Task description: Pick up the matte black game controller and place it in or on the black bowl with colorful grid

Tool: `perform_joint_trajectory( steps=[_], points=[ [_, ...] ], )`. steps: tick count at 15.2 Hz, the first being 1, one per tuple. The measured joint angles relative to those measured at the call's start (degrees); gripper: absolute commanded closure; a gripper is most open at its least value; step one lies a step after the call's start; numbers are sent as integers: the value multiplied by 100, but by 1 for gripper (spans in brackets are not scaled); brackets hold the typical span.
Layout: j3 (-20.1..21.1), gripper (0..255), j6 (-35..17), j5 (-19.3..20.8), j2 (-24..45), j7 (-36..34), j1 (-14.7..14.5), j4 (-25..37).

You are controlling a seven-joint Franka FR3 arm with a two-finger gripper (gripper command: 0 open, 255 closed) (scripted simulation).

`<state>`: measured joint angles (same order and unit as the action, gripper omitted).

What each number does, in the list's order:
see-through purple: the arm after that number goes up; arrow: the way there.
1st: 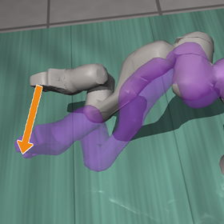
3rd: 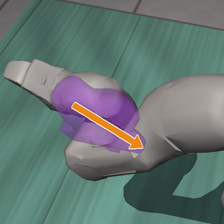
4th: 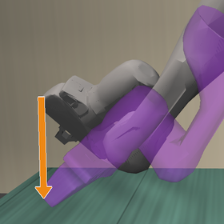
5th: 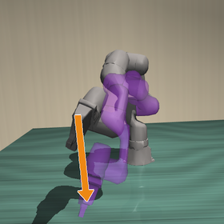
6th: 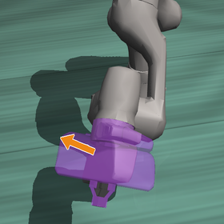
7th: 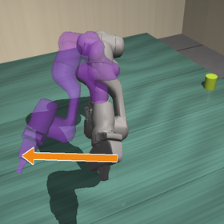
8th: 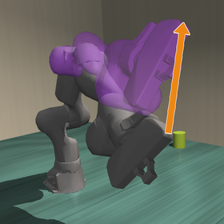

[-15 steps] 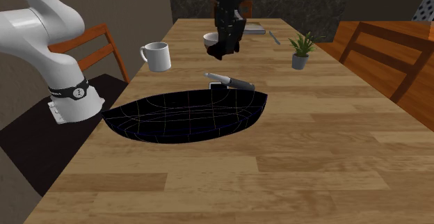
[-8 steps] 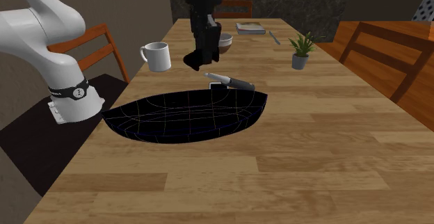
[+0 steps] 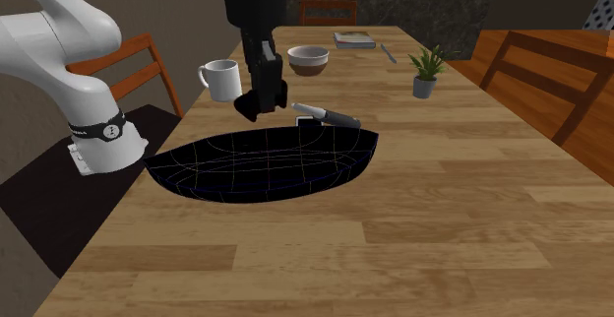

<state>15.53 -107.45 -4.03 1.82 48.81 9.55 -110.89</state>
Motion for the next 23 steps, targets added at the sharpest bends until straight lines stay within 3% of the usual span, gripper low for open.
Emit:
perform_joint_trajectory(
  steps=[12, 19, 20, 23],
  points=[
    [12, 255, -880, 59, 292, -4, -24, -597],
    [8, 255, -935, 64, 314, 2, -21, -628],
    [8, 0, -935, 65, 314, 2, -21, -628],
    [8, 0, -935, 65, 314, 2, -21, -628]
  ],
)
